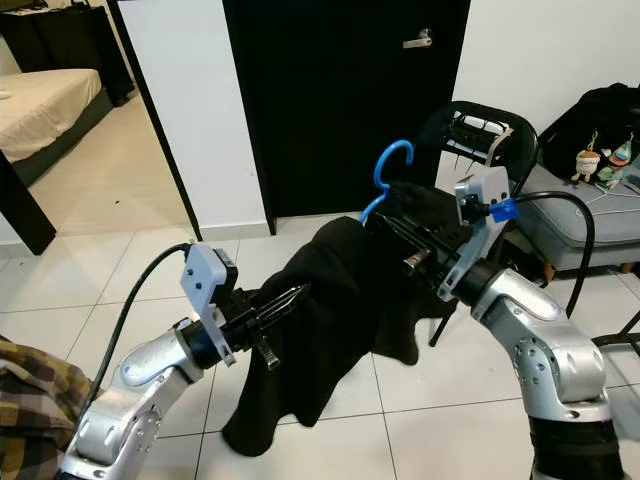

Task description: Hang hanger

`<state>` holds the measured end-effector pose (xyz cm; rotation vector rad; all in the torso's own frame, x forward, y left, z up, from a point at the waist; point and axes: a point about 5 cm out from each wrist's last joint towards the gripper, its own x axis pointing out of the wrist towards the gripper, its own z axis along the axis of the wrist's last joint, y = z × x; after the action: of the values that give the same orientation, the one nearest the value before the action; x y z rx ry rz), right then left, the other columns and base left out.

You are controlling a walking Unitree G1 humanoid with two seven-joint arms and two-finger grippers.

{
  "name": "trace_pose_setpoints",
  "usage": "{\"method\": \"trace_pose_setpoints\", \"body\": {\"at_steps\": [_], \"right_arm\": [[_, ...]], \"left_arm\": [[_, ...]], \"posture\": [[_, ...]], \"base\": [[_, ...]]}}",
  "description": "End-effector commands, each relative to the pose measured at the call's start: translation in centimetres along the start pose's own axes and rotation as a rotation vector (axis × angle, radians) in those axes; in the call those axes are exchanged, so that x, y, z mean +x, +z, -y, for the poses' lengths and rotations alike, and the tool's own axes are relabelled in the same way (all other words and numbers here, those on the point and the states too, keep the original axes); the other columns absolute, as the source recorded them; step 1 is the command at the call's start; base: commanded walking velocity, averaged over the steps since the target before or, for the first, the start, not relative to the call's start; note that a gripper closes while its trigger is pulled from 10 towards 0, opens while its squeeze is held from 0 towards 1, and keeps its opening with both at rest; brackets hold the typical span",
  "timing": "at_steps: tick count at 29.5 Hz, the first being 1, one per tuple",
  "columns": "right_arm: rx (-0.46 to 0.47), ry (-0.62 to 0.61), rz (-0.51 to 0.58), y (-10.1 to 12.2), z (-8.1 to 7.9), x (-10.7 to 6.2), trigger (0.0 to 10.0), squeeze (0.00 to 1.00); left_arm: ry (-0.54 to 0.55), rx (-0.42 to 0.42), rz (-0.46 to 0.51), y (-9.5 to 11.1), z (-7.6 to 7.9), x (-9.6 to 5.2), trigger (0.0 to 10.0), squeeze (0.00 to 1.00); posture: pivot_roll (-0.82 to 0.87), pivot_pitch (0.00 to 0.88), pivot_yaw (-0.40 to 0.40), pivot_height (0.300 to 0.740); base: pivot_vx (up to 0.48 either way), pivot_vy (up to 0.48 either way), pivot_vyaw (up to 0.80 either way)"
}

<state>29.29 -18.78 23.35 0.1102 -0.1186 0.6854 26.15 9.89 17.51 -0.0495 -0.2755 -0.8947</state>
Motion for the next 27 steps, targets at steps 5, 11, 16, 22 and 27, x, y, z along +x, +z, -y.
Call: {"method": "trace_pose_setpoints", "body": {"at_steps": [5, 11, 16, 22, 27], "right_arm": [[0.05, -0.233, -0.031, -1.4, 2.1, -0.2, 10.0, 0.0], [0.036, -0.176, -0.012, -0.8, 1.7, -0.3, 10.0, 1.0], [0.014, -0.179, 0.055, 0.8, 2.3, -0.3, 10.0, 1.0], [-0.031, -0.118, 0.211, 4.3, 2.0, 0.4, 10.0, 1.0], [-0.055, -0.055, 0.301, 6.5, 1.4, 1.0, 10.0, 1.0]], "left_arm": [[0.022, 0.026, 0.047, 0.4, -0.1, 0.6, 10.0, 0.0], [0.101, 0.106, 0.105, 1.1, -0.4, 1.1, 10.0, 0.0], [0.171, 0.11, 0.158, 1.0, 0.0, 1.7, 10.0, 0.0], [0.198, 0.084, 0.202, 0.4, 1.2, 3.1, 10.0, 0.0], [0.205, 0.079, 0.25, 1.0, 1.4, 4.1, 10.0, 0.0]], "posture": [[-0.08, 0.0, 0.034, 0.74], [-0.08, 0.0, 0.026, 0.74], [-0.09, 0.0, 0.022, 0.74], [-0.1, 0.0, 0.02, 0.74], [-0.11, 0.0, 0.013, 0.74]], "base": [[0.0, 0.0, 0.0], [0.0, 0.0, 0.0], [0.0, 0.0, 0.0], [0.0, 0.0, 0.0], [0.0, 0.0, 0.0]]}}
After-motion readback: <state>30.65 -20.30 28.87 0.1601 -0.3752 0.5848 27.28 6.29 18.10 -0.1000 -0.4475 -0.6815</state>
